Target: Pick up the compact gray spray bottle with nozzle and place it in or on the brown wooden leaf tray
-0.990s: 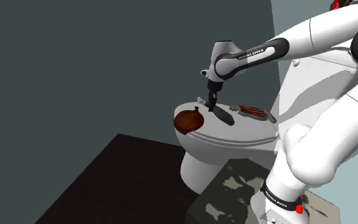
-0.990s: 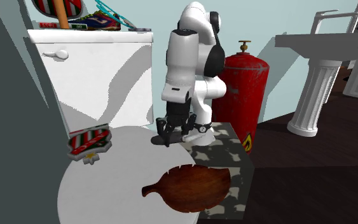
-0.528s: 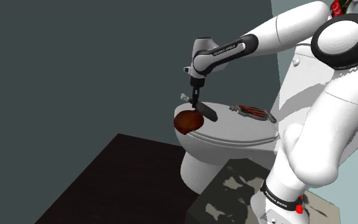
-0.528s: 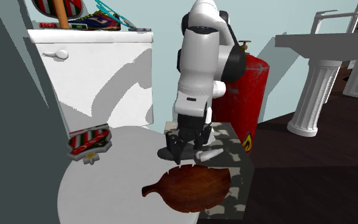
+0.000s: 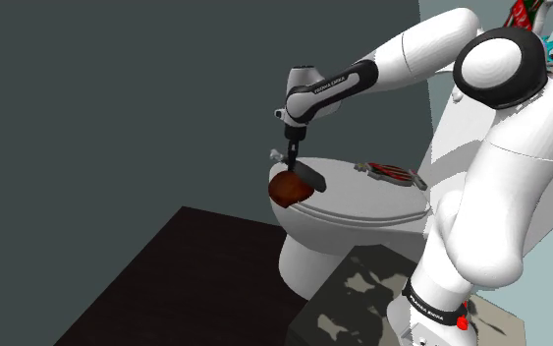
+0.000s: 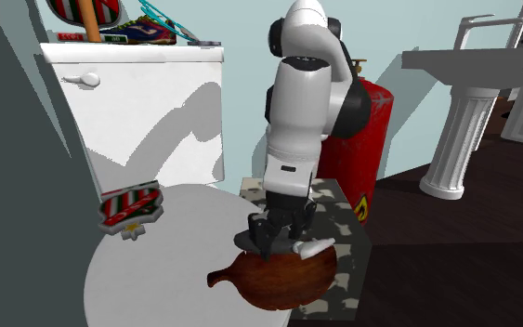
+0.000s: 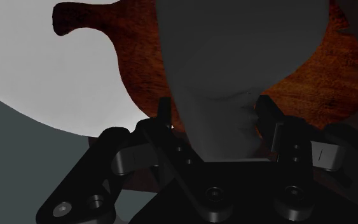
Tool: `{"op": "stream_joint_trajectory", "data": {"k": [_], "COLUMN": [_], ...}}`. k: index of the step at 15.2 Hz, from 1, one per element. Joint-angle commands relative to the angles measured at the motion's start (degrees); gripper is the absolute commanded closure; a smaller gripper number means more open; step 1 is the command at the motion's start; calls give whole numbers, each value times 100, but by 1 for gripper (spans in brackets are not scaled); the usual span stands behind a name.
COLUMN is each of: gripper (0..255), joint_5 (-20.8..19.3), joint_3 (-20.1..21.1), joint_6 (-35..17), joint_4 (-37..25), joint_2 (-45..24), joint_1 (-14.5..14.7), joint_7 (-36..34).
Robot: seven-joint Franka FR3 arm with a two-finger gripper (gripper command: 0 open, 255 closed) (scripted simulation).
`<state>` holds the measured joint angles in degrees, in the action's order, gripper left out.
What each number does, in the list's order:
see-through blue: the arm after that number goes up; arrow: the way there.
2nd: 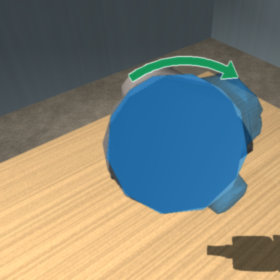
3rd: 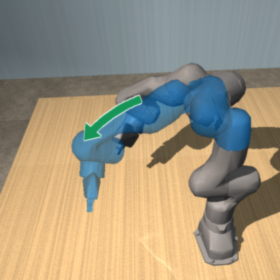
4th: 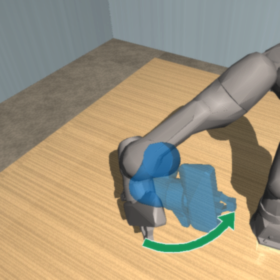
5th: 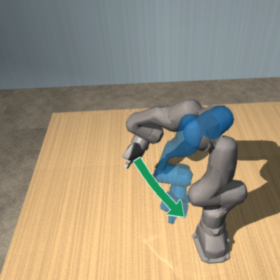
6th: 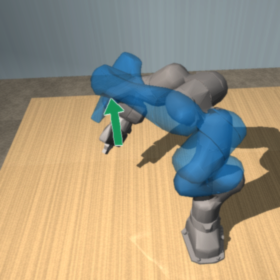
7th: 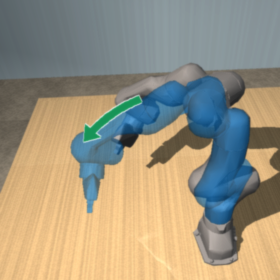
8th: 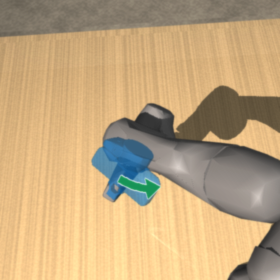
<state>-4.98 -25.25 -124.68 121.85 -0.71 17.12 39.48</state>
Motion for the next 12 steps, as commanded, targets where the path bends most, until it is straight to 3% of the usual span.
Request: {"op": "stream_joint_trajectory", "data": {"k": [1, 7, 12], "gripper": [255, 255, 255], "joint_5": [33, 162, 162], "joint_3": [-1, -2, -1], "joint_6": [-170, -671, -671], "joint_4": [92, 329, 329], "joint_2": [-81, -366, -366], "joint_1": [-2, -24, -24], "joint_7": [8, 74, 74]}}
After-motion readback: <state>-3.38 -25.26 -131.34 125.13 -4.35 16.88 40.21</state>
